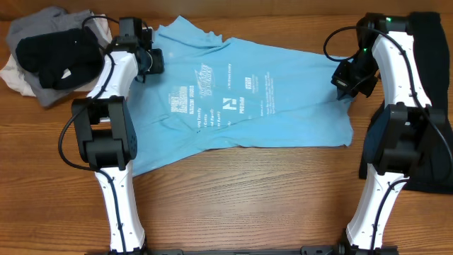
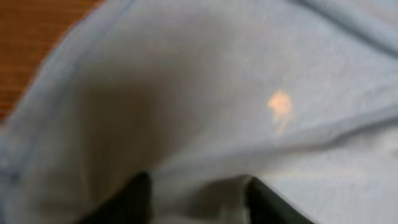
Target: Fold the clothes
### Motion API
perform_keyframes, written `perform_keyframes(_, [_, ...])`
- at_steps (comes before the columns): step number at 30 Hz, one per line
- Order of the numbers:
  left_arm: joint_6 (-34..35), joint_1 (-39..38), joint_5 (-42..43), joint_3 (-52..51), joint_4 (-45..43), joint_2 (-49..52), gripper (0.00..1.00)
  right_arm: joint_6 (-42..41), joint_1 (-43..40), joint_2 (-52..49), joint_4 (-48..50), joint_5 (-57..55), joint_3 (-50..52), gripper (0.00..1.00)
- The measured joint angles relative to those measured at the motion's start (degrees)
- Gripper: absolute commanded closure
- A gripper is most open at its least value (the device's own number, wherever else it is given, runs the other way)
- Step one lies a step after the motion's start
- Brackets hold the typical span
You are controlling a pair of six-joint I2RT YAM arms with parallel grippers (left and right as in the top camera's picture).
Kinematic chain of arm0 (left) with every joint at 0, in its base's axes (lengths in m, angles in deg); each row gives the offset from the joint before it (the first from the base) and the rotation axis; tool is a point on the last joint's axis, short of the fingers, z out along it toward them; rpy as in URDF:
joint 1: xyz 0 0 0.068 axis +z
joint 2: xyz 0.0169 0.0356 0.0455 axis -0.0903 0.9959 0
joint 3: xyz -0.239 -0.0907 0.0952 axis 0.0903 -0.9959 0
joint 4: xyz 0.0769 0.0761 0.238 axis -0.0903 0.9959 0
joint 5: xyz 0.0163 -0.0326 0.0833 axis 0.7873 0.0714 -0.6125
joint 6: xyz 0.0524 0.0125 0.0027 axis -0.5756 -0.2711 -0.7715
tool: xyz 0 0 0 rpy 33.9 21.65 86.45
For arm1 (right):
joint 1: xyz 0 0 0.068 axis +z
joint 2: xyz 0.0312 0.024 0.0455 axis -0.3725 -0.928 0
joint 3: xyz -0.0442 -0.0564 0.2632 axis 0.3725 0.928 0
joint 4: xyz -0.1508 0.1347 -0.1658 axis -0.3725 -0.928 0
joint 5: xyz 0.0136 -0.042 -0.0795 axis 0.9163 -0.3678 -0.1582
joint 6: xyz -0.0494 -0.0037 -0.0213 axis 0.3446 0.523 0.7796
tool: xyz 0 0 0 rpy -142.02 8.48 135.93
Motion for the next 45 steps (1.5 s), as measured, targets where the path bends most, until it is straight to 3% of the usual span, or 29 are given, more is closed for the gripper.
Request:
perform_keyframes(2, [-0.1,0.0,-0.2,1.7,2.5,0.5,0.25,0.0,0.0,0.0,-0.2,-0.1,0.0,0.96])
perform_keyframes(9, [-0.1,0.0,-0.7,13.7,17.8,3.8,0.12,0.0,0.1,0.0,-0.7,-0.5,0.0,0.96])
perform_keyframes(11, [-0.2,0.0,-0.9,18.2,22.6,4.1,0.00,0.0,0.2,0.0,-1.0,-0.5,0.0,0.96])
perform_keyframes(20, [1.0,0.0,-0.9,42.5,42.3,4.1,0.00,0.0,1.7,0.5,-1.0,-0.7,0.1,0.96])
perform_keyframes(25, [3.1,0.0,-0.9,57.0,55.8,4.1,0.00,0.0,1.7,4.3,-3.1,-2.4,0.3,0.83])
perform_keyframes(30, [3.2,0.0,3.7,63.4,59.2,2.2,0.00,0.1,1.7,11.1,-5.9,-4.5,0.3,0.65])
perform_keyframes(39, [3.2,0.0,8.7,61.8,59.3,-8.9,0.00,1.4,1.7,22.1,-5.7,-5.6,1.5,0.37])
perform_keyframes(41, [3.2,0.0,9.1,58.0,59.3,-14.5,0.00,1.7,1.7,25.6,-5.9,-5.6,3.3,0.30])
perform_keyframes(43, [3.2,-0.1,9.0,51.3,59.3,-21.2,0.00,1.9,1.7,29.2,-5.9,-5.7,5.2,0.14])
perform_keyframes(45, [3.2,-0.1,8.2,44.2,59.1,-27.9,0.00,2.3,1.7,32.3,-5.9,-5.8,7.0,0.09])
